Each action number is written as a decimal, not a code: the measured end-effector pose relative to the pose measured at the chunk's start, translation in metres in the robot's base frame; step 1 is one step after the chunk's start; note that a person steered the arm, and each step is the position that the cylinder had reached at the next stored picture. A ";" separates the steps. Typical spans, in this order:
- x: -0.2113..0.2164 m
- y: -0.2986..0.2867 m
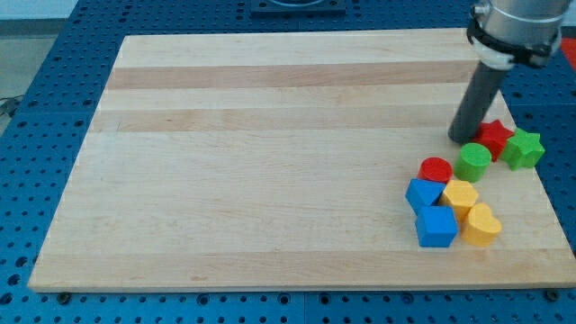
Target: Push the green star to the right of the hexagon
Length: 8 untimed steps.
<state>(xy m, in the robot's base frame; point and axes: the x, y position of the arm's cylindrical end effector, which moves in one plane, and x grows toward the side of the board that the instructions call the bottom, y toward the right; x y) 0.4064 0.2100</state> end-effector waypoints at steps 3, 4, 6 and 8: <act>-0.064 0.119; -0.064 0.125; -0.003 0.134; 0.025 0.122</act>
<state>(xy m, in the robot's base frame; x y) 0.4316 0.3318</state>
